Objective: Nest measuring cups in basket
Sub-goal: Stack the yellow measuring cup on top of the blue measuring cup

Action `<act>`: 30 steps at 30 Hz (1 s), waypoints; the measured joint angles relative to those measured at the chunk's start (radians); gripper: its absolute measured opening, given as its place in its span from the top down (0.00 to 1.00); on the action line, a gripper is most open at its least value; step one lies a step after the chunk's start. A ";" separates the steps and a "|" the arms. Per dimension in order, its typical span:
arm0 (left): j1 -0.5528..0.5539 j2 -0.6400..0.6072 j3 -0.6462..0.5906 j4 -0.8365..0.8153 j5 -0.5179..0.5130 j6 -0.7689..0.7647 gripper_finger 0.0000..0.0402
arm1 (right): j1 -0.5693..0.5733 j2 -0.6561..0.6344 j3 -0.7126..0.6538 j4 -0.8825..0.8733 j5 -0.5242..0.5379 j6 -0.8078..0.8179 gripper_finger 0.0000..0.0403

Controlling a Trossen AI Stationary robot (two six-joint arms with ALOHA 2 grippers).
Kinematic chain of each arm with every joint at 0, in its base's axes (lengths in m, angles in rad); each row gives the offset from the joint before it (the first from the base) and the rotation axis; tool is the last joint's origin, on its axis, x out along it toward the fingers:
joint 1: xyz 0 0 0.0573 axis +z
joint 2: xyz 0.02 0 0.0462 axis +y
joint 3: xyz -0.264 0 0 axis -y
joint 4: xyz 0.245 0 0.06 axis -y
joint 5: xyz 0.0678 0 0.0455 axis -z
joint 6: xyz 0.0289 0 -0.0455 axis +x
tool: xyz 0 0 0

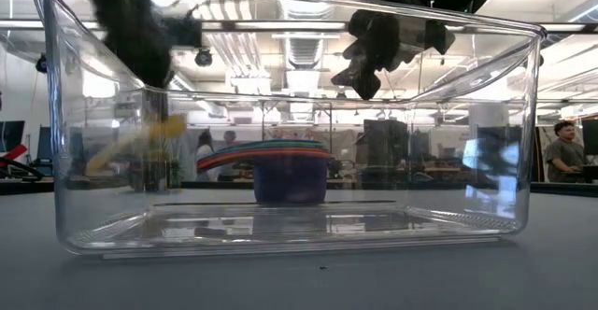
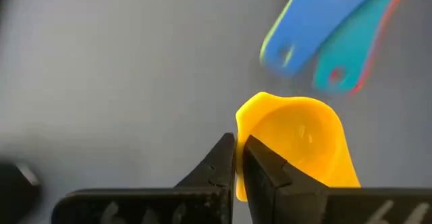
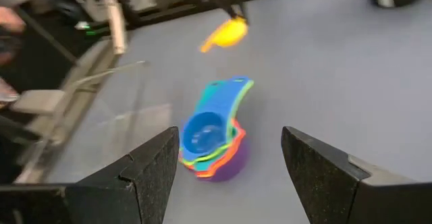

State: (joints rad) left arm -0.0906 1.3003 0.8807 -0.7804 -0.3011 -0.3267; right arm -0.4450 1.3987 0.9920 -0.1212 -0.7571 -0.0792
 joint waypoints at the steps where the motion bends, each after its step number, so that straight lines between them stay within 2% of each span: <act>1: 0.004 0.002 0.034 -0.004 -0.004 0.056 1.00 | 0.000 0.000 0.000 0.000 0.026 0.000 0.38; 4: 0.016 0.020 0.130 0.001 -0.006 0.219 1.00 | 0.000 -0.002 0.000 -0.002 0.092 0.006 0.38; 7: 0.029 0.056 0.209 0.005 0.002 0.381 1.00 | -0.001 -0.021 0.000 -0.015 0.099 0.016 0.38; 10: 0.030 0.104 0.280 0.028 0.052 0.565 1.00 | 0.000 -0.063 0.000 -0.042 0.099 0.000 0.38; 13: 0.035 0.177 0.367 0.040 0.132 0.682 1.00 | 0.000 -0.112 0.000 -0.070 0.105 -0.011 0.38; 17: 0.047 0.294 0.498 -0.027 0.187 0.742 1.00 | 0.007 -0.186 -0.009 -0.102 0.106 -0.001 0.38; 20: 0.052 0.384 0.583 -0.085 0.208 0.773 1.00 | 0.043 -0.254 -0.069 -0.080 0.106 0.015 0.38; 22: 0.054 0.435 0.628 -0.101 0.233 0.806 1.00 | 0.078 -0.307 -0.131 -0.012 0.127 0.022 0.38; 26: 0.062 0.525 0.705 -0.141 0.268 0.844 1.00 | 0.133 -0.443 -0.283 0.148 0.241 0.094 0.38; 30: 0.073 0.579 0.751 -0.188 0.267 0.870 1.00 | 0.157 -0.574 -0.421 0.280 0.269 0.160 0.38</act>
State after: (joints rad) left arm -0.0172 1.8791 1.6317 -0.9679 -0.0338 0.5436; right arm -0.2875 0.8244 0.5713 0.1593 -0.4877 0.0807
